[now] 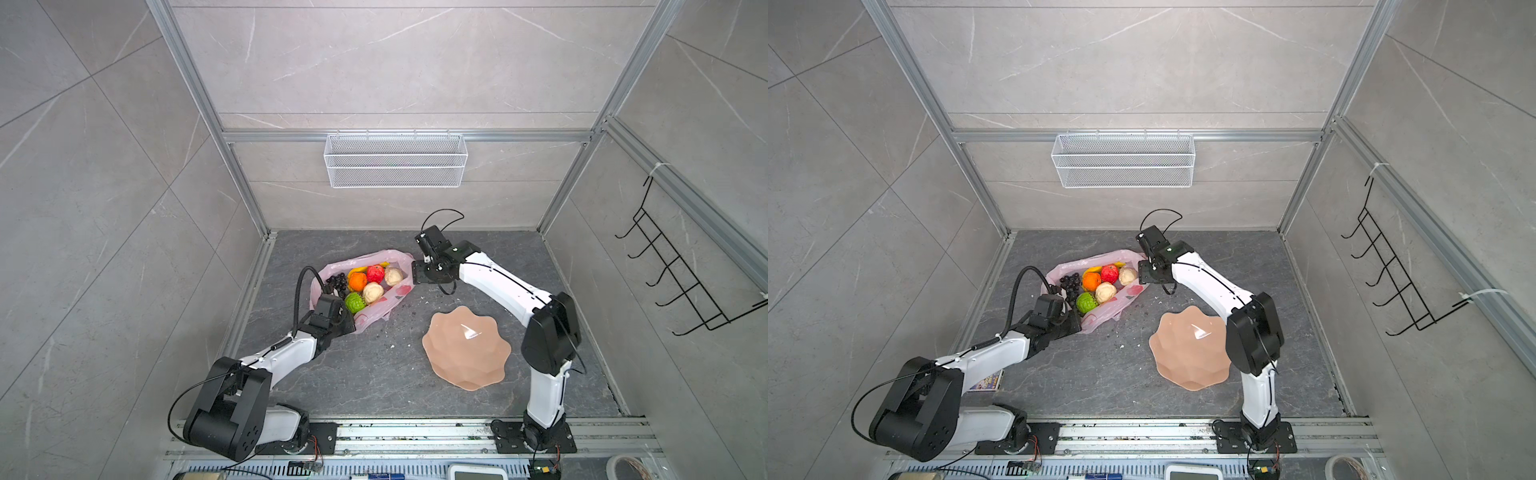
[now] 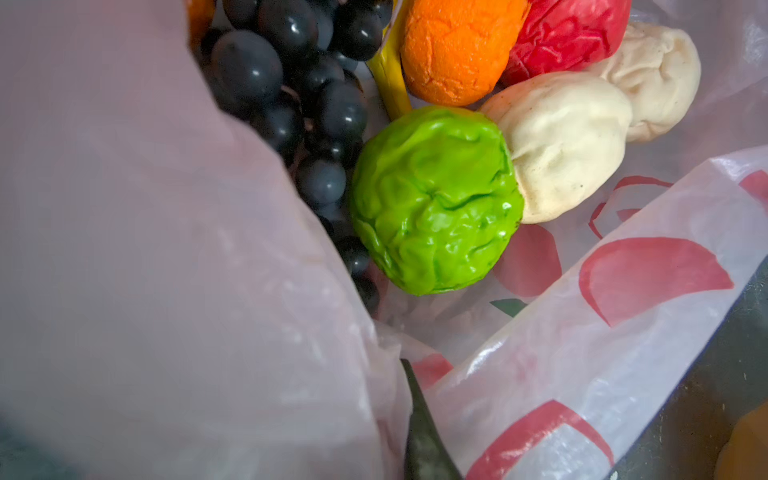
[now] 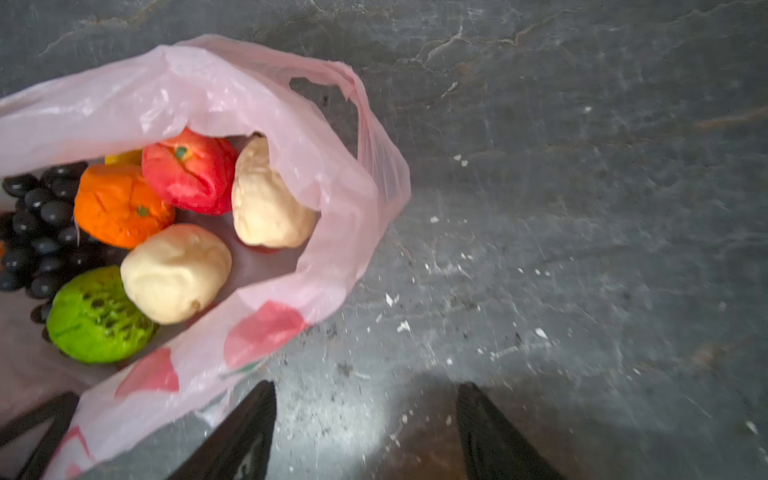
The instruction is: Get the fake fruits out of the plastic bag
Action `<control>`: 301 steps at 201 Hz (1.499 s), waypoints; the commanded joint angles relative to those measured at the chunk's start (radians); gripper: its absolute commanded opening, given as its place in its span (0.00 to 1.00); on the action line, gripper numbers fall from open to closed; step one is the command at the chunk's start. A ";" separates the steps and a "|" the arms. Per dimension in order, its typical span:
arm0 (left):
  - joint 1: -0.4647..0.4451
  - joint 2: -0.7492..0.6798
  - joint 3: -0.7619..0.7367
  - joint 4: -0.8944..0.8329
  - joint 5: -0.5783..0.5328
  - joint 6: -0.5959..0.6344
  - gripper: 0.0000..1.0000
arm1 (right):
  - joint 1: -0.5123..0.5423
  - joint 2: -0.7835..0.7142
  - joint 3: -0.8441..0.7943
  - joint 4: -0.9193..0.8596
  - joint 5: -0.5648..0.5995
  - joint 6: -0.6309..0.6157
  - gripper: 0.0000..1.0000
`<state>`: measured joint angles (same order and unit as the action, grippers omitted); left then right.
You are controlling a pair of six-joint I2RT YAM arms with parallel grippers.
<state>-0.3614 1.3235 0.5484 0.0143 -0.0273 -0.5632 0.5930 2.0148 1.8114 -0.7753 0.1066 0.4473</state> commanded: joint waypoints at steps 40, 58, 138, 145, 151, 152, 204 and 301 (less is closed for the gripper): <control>-0.027 -0.038 -0.034 -0.049 -0.048 -0.054 0.16 | -0.046 0.247 0.204 0.045 -0.120 0.018 0.69; -0.030 -0.035 -0.043 -0.044 -0.048 -0.070 0.16 | -0.056 0.285 0.229 0.038 -0.120 0.038 0.67; -0.037 -0.001 -0.026 -0.045 -0.048 -0.071 0.18 | -0.058 0.228 0.147 0.153 -0.243 0.080 0.77; -0.038 0.000 -0.024 -0.046 -0.048 -0.071 0.18 | -0.059 0.219 0.131 0.177 -0.258 0.087 0.80; -0.037 0.000 -0.024 -0.045 -0.048 -0.070 0.18 | -0.058 0.219 0.131 0.183 -0.259 0.093 0.82; -0.037 0.000 -0.023 -0.045 -0.048 -0.070 0.18 | -0.059 0.219 0.132 0.183 -0.258 0.094 0.82; -0.037 -0.022 -0.027 -0.056 -0.059 -0.068 0.18 | -0.059 0.349 0.300 0.032 -0.150 0.091 0.63; -0.139 -0.084 -0.067 -0.107 -0.078 -0.149 0.17 | -0.071 0.093 -0.040 0.153 -0.024 0.044 0.16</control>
<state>-0.4530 1.2690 0.4961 -0.0681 -0.0795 -0.6720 0.5339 2.2379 1.8759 -0.6800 0.0353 0.5098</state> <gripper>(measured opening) 0.172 0.172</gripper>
